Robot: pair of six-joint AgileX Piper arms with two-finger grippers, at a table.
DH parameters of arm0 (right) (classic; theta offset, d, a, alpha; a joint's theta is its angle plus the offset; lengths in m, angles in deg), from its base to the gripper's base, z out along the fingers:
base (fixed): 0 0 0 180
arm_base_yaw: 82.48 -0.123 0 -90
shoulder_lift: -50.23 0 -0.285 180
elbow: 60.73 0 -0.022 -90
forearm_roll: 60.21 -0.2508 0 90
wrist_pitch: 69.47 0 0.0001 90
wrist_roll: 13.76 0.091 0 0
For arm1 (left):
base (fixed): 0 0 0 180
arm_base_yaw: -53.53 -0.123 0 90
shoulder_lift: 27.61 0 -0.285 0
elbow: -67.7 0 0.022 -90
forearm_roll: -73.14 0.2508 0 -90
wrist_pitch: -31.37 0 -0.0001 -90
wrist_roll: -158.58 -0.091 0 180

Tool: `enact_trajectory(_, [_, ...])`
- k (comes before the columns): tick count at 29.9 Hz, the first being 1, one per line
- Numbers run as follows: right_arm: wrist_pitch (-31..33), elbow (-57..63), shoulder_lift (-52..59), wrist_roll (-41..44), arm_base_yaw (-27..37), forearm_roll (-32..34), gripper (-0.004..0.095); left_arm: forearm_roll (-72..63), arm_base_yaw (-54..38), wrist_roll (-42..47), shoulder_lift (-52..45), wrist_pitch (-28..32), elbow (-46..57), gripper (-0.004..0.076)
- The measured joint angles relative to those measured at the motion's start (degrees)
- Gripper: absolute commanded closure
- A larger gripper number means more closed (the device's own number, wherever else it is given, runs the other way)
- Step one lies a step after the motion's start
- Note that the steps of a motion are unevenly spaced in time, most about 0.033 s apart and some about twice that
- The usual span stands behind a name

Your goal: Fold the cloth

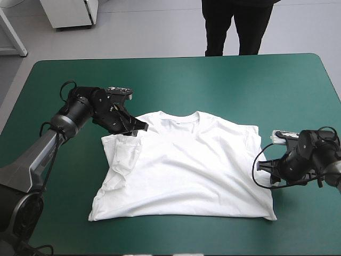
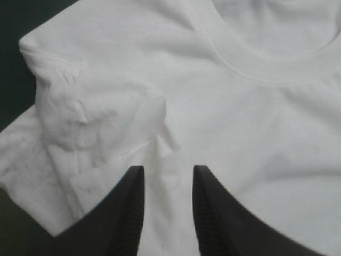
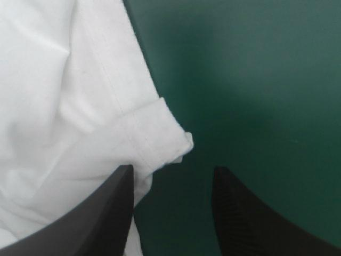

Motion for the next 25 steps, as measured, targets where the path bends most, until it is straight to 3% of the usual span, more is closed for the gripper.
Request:
enact_trajectory(6, [-2.61, 0.16, -4.56, 0.0, 0.0, -1.38, 0.0499, -0.18, 0.0, 0.0, 0.0, 0.3, 0.0, 0.0498])
enact_trajectory(11, [-3.8, 0.16, -7.4, -0.19, 0.0, -1.97, 0.0583, -0.31, 0.0, 0.0, 0.0, 0.6, 0.0, 0.0498])
enact_trajectory(14, [-3.9, 0.11, -7.76, -0.36, 0.0, -2.44, 0.0675, -0.37, 0.0, 0.0, 0.0, 0.88, 0.0, 0.0498])
enact_trajectory(19, [-3.89, -0.27, -8.68, -0.86, 0.04, -4.37, 0.0926, -0.42, 0.0, 0.0, 0.0, 1.04, 0.0, 0.0498])
enact_trajectory(25, [-3.03, -0.95, -9.03, -1.32, 0.04, -5.23, 0.0921, -0.59, 0.0, 0.0, 0.0, 1.09, 0.0, 0.0498])
